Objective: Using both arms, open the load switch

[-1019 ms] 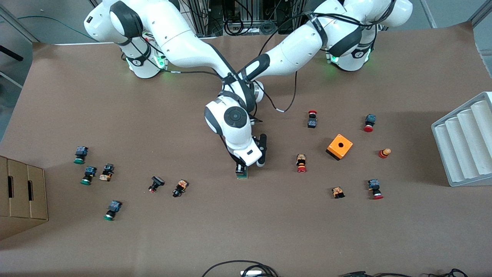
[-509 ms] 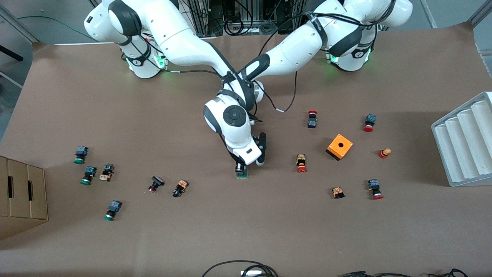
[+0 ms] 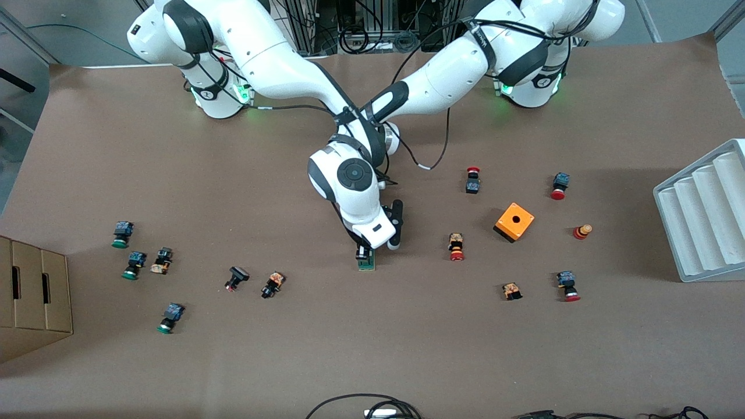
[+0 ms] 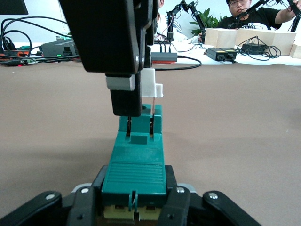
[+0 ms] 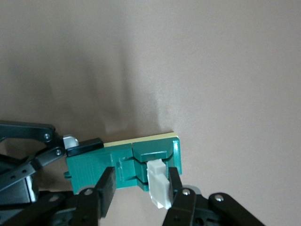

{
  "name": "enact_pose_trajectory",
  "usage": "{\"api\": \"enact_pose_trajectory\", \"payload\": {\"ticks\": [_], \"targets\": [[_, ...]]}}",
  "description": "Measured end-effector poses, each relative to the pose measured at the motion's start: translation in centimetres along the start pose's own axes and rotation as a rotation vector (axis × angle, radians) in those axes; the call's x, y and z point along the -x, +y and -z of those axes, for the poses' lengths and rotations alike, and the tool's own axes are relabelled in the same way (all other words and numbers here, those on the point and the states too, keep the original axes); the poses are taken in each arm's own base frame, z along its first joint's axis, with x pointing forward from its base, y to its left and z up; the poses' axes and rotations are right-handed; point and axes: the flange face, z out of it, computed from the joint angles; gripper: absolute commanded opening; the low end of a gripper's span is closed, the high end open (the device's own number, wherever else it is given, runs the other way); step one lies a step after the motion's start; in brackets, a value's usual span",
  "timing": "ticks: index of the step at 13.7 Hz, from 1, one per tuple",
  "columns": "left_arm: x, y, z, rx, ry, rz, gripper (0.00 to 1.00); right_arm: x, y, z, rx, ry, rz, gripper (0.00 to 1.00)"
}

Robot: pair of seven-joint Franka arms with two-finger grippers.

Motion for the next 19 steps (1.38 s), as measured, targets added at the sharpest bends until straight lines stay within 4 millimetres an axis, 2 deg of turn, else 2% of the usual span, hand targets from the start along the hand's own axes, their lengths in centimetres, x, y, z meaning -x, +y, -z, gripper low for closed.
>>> {"api": "enact_pose_trajectory", "payload": {"ticks": [19], "targets": [[0.0,0.0,0.0,0.0,0.0,0.0,0.39,0.6,-1.3,0.5,-0.032,0.0,-0.001,0.5]]}}
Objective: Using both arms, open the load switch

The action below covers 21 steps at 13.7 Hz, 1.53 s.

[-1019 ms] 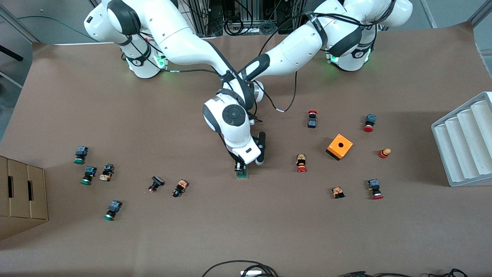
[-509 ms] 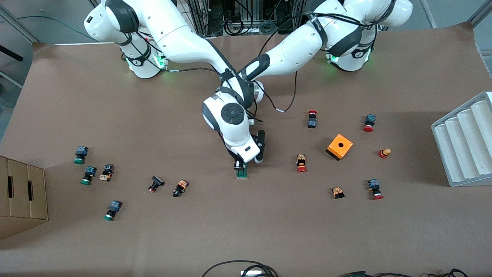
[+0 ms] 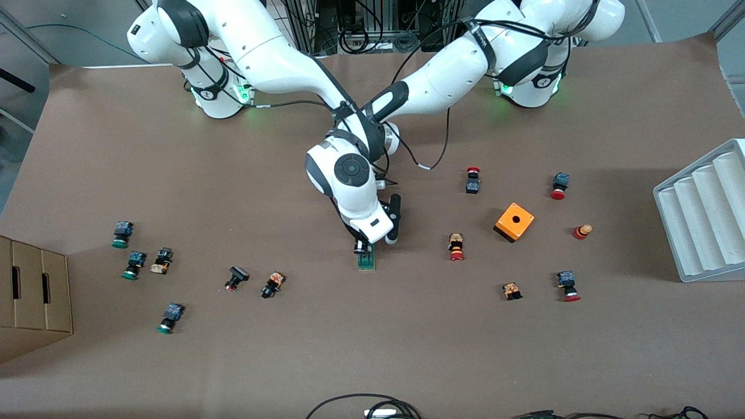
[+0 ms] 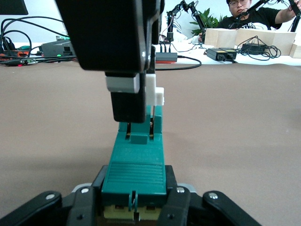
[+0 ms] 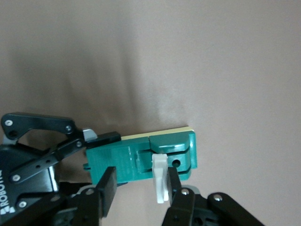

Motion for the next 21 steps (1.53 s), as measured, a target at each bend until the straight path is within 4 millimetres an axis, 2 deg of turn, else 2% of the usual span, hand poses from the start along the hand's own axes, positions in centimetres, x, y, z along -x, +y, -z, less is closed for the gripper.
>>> {"api": "enact_pose_trajectory", "payload": {"ticks": [21], "targets": [[0.0,0.0,0.0,0.0,0.0,0.0,0.39,0.2,-1.2,0.55,-0.024,0.004,-0.022,0.49]]}}
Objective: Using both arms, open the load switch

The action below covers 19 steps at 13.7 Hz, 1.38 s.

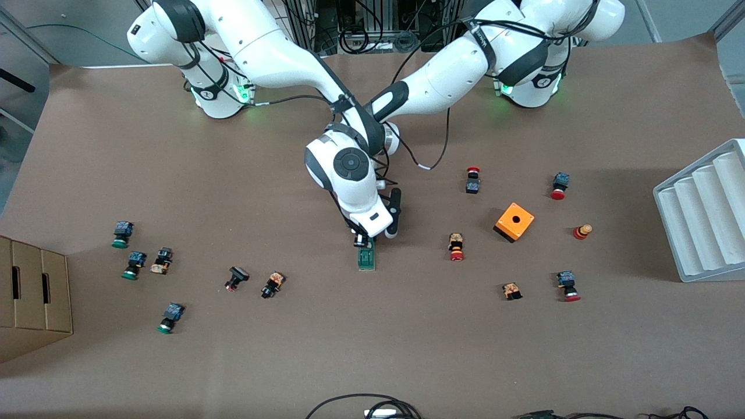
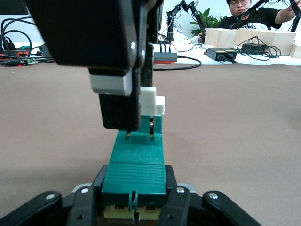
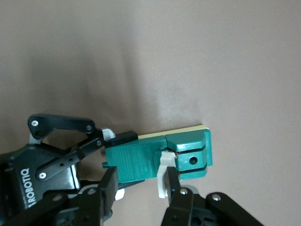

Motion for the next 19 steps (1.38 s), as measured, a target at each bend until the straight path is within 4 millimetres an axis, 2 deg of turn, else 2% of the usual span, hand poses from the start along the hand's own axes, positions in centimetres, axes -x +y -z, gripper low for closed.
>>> {"api": "enact_pose_trajectory", "payload": {"ticks": [19], "targets": [[0.0,0.0,0.0,0.0,0.0,0.0,0.39,0.26,-1.03,-0.98,-0.02,-0.011,0.004,0.47]]}}
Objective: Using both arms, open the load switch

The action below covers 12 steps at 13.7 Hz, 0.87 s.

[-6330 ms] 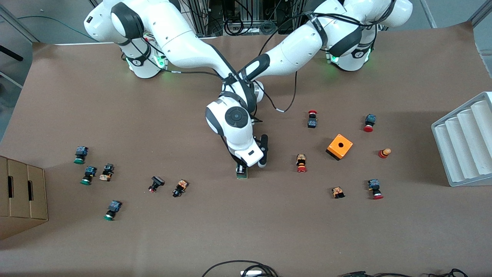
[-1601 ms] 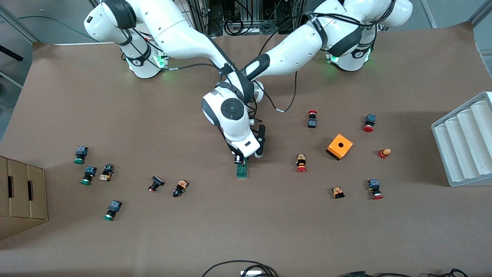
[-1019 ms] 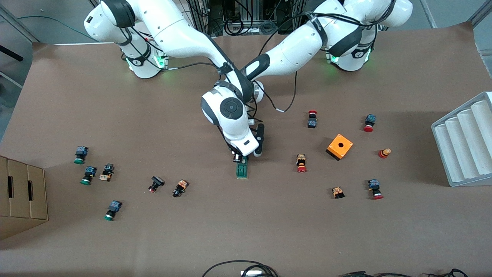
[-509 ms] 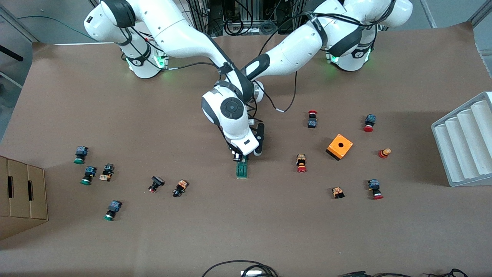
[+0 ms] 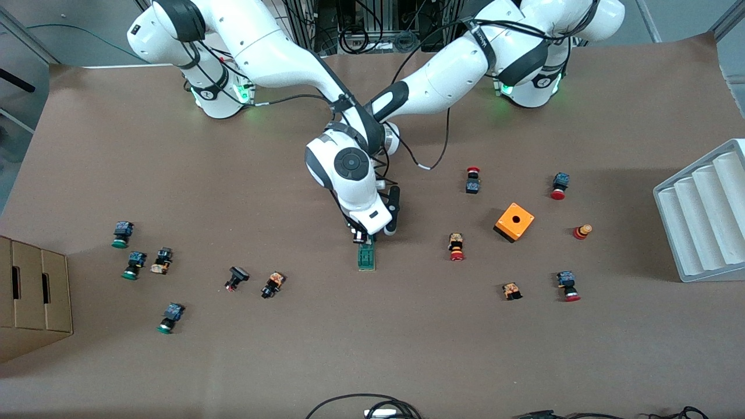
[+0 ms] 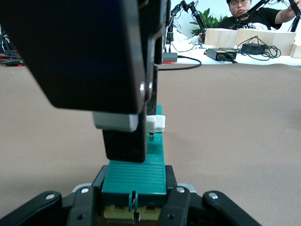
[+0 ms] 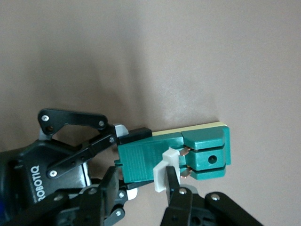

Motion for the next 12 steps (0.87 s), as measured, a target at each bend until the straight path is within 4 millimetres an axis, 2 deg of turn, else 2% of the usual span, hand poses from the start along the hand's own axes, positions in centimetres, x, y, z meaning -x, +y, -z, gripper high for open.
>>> {"api": "enact_pose_trajectory", "payload": {"ticks": [2,9,11,12], "targets": [[0.0,0.0,0.0,0.0,0.0,0.0,0.39,0.01,-0.01,-0.03,0.001,0.001,0.0,0.42],[0.0,0.0,0.0,0.0,0.0,0.0,0.39,0.11,-0.07,-0.26,0.003,0.003,-0.001,0.38],[0.0,0.0,0.0,0.0,0.0,0.0,0.39,0.13,-0.07,-0.28,0.003,0.003,-0.002,0.31],[0.0,0.0,0.0,0.0,0.0,0.0,0.4,0.13,-0.06,-0.29,0.004,0.003,-0.002,0.31]]}}
